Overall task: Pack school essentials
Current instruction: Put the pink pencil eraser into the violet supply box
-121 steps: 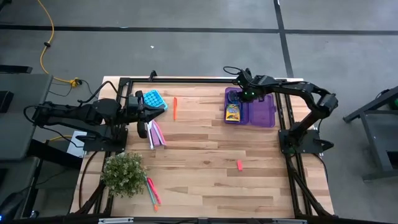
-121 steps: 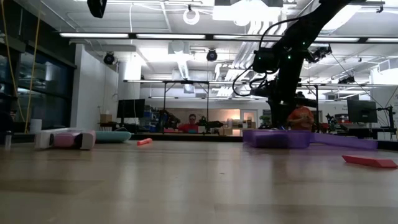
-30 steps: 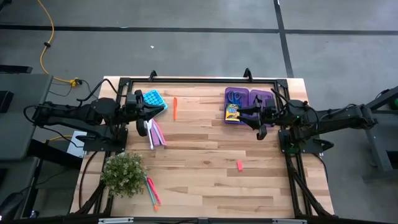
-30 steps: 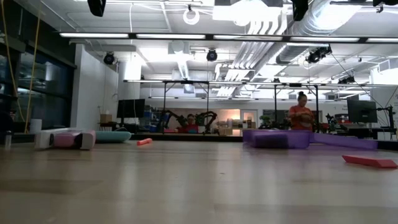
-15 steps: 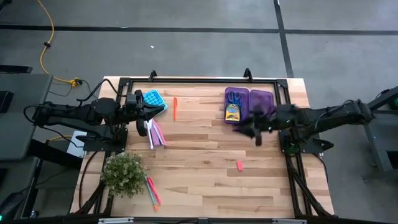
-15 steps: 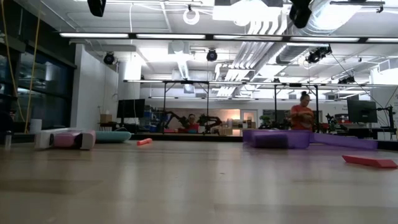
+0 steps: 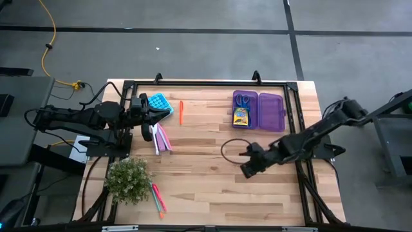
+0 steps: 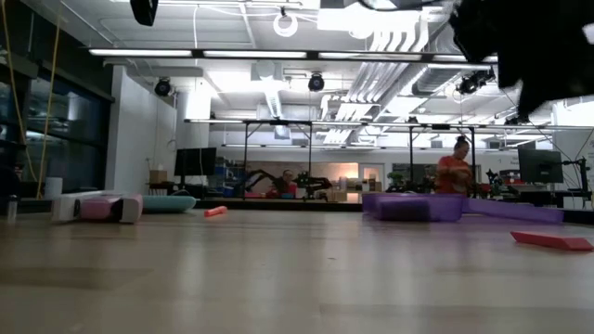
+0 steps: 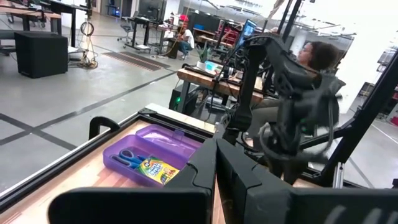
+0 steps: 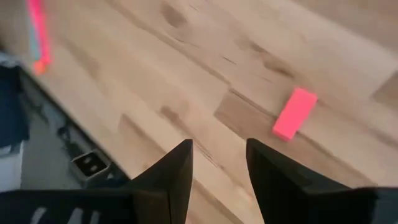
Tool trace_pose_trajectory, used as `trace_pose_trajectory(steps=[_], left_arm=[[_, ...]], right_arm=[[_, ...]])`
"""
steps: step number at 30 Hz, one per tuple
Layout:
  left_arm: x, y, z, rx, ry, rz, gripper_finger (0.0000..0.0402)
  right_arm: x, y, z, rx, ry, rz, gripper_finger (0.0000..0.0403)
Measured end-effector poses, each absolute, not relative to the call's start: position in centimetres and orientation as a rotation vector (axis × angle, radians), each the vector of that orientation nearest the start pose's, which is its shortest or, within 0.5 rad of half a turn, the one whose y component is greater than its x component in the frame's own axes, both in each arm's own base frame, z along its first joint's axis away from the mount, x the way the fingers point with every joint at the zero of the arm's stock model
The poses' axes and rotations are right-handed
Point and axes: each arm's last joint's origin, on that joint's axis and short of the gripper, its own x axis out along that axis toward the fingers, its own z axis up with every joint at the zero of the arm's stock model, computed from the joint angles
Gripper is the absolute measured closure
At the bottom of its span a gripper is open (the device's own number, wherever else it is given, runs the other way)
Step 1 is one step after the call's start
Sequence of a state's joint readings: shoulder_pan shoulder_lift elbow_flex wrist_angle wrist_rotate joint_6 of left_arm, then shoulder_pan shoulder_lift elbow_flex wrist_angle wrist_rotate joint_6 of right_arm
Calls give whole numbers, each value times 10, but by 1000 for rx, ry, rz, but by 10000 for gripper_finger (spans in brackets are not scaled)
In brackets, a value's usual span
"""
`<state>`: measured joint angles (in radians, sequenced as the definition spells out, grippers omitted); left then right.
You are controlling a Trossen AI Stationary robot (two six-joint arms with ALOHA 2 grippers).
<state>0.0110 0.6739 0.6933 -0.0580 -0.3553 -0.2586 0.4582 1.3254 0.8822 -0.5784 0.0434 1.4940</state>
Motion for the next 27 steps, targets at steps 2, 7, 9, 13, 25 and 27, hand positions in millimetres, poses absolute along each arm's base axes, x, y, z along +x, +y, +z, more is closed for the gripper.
trace_pose_trajectory(steps=[2, 7, 9, 13, 25, 27], left_arm=[[152, 12, 329, -248, -7, 369, 401], [152, 12, 329, -248, -3, 370, 401], [152, 12, 329, -248, -2, 370, 401], [152, 12, 329, -248, -2, 370, 401], [152, 12, 324, -240, 43, 376, 401], [152, 12, 324, -240, 43, 376, 401]], right_arm=[[232, 116, 215, 1107, 1082, -473, 261], [241, 118, 188, 1185, 1228, -597, 261], [244, 118, 178, 1211, 1241, -664, 261], [254, 119, 166, 1223, 1253, -742, 261], [271, 117, 156, 1109, 1286, -1008, 261], [274, 118, 155, 1122, 1277, -990, 261]])
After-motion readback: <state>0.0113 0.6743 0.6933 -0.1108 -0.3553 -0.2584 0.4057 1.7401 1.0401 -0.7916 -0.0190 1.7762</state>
